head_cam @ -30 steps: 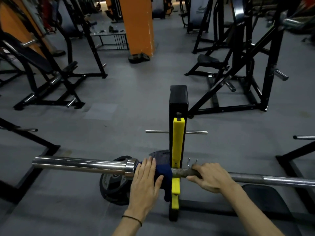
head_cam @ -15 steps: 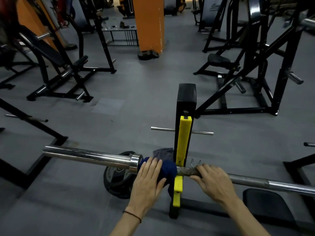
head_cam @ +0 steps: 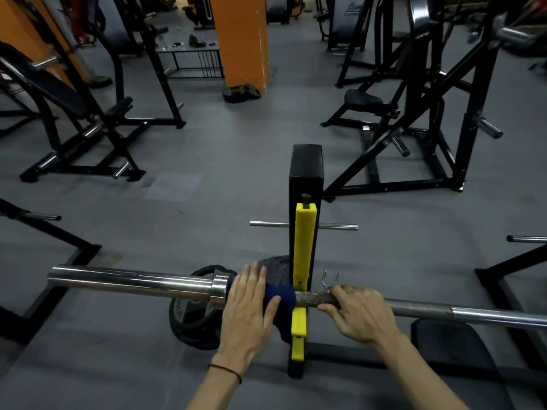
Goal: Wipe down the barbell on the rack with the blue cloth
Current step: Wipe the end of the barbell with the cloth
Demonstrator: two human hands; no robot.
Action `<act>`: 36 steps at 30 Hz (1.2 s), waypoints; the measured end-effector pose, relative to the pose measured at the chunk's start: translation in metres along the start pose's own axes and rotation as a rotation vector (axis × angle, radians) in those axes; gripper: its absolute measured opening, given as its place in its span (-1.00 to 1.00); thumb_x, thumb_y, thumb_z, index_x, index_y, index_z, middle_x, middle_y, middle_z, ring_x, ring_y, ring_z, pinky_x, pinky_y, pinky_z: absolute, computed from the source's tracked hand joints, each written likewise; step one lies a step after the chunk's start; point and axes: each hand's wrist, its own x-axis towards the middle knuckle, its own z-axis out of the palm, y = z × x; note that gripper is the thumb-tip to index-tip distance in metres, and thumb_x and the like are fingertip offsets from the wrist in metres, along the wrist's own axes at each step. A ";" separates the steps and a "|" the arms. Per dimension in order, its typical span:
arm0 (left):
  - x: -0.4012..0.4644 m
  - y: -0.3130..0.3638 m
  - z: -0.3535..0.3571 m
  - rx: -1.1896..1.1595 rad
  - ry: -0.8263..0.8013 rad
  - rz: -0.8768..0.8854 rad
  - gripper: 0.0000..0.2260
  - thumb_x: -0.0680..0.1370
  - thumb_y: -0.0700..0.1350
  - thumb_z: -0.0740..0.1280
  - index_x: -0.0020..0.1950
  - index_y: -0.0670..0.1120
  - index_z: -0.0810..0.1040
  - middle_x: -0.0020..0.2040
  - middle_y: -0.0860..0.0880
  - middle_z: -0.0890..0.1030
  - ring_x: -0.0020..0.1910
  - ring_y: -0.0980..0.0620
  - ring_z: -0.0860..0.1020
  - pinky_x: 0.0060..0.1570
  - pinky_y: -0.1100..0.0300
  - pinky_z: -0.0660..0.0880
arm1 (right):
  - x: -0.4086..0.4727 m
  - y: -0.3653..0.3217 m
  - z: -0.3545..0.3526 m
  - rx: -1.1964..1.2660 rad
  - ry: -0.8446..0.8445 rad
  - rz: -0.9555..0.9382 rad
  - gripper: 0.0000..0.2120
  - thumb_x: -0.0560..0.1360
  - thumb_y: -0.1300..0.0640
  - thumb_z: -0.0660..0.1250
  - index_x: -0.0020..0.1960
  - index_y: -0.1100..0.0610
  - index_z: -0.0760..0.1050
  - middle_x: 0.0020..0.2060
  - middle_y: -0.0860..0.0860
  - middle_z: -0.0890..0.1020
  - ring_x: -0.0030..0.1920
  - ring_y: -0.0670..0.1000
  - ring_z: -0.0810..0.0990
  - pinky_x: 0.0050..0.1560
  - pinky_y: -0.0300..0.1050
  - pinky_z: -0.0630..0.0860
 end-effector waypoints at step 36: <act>-0.018 0.053 0.017 0.003 -0.047 0.118 -0.19 0.63 0.40 -0.03 0.65 -0.16 -0.06 0.67 -0.07 -0.13 0.64 -0.03 -0.13 0.57 -0.02 -0.13 | 0.032 0.016 -0.028 0.415 -0.584 0.051 -0.57 0.66 -0.32 0.02 0.21 -0.11 0.53 -0.04 0.02 0.66 0.00 0.12 0.63 -0.05 0.00 0.45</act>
